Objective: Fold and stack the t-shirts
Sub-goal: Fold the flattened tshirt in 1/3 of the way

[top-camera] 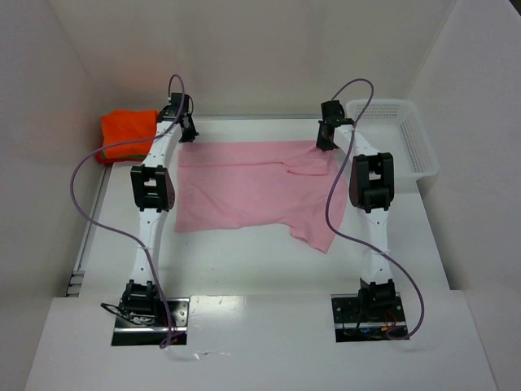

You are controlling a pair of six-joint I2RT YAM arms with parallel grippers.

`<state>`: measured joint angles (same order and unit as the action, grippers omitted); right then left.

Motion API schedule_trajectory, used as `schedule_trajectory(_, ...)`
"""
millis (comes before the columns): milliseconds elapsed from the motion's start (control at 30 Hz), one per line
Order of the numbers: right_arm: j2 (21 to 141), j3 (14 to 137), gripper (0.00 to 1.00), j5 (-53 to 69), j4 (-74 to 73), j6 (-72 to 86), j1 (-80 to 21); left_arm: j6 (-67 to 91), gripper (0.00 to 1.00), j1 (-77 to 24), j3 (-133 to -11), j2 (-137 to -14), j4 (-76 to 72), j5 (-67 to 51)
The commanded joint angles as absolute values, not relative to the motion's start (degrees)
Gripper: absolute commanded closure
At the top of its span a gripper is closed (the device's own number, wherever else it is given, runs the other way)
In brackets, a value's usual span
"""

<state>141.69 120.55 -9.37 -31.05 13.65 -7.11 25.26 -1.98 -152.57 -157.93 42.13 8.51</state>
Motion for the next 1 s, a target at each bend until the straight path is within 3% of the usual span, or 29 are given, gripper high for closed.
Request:
schedule_trajectory(0,136.50,115.85,0.93,-9.49,-33.75,14.15,-8.70,23.47,1.00,-2.81,-161.27,-162.33,49.83,8.61)
schedule_trajectory(433,128.59,109.86,0.93,-14.24,-29.19,13.36,-8.70,18.55,1.00,-2.29,-164.52,-154.26,52.03,8.53)
schedule_trajectory(500,127.80,112.48,0.84,-13.11,-29.18,12.22,-8.70,17.93,1.00,-2.29,-165.31,-151.19,52.03,8.53)
schedule_trajectory(600,126.13,117.92,0.63,-11.52,-29.17,11.08,-8.70,16.70,0.96,-2.29,-165.32,-145.66,52.55,9.14)
schedule_trajectory(633,125.60,119.25,0.54,-10.99,-29.18,11.07,-8.70,15.92,0.87,-2.29,-164.19,-144.07,52.56,9.14)
schedule_trajectory(733,121.92,120.85,0.44,-7.66,-29.97,11.07,-8.70,14.77,0.61,-2.29,-160.24,-136.78,52.56,8.35)
schedule_trajectory(767,118.86,118.76,0.33,-6.86,-29.97,11.07,-8.70,14.77,0.49,-1.76,-155.79,-132.49,51.86,7.83)
schedule_trajectory(833,114.98,114.72,0.22,-6.24,-28.49,11.07,-8.70,14.16,0.38,-1.76,-149.19,-127.47,50.20,7.82)
schedule_trajectory(867,110.52,112.00,0.13,-6.24,-26.48,11.77,-8.70,14.15,0.28,-1.76,-145.24,-122.13,47.49,7.82)
schedule_trajectory(967,103.13,99.80,0.03,-6.24,-25.84,13.79,-8.70,14.76,0.15,-1.76,-126.44,-110.63,40.47,6.60)
